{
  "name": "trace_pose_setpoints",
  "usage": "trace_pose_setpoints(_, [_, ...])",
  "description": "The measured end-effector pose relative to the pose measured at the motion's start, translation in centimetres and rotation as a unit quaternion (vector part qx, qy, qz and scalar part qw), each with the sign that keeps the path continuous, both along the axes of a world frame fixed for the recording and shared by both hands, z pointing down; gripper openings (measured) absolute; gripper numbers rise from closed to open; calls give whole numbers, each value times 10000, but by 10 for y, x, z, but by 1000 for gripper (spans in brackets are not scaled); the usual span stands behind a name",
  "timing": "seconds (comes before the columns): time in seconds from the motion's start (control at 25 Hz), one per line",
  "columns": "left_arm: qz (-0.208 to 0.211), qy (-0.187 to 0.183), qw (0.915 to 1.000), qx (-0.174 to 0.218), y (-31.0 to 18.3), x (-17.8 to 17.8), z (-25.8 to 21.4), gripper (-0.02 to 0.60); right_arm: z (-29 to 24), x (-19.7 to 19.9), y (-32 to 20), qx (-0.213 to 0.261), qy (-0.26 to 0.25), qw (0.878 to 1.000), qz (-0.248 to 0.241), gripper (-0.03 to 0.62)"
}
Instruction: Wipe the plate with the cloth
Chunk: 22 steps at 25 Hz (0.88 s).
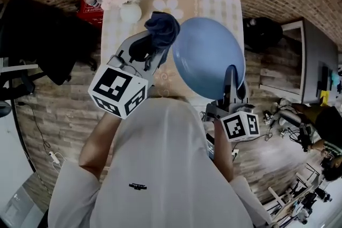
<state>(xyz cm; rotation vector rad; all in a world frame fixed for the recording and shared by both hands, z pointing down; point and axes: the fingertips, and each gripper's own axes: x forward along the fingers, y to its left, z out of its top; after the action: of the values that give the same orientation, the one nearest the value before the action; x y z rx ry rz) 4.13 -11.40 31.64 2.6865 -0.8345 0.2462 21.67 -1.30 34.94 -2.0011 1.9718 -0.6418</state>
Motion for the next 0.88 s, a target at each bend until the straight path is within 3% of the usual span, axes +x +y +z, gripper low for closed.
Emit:
trace_pose_setpoints(0.4, [-642,-59,9972,-376,-14,-45,27,61,7,24,5,-356,682,9967,262,58])
trace_pose_setpoints(0.88, [-619,-56,9972,-419,-18,-42,35,61,18,36,5,-542,650,9956,408,58])
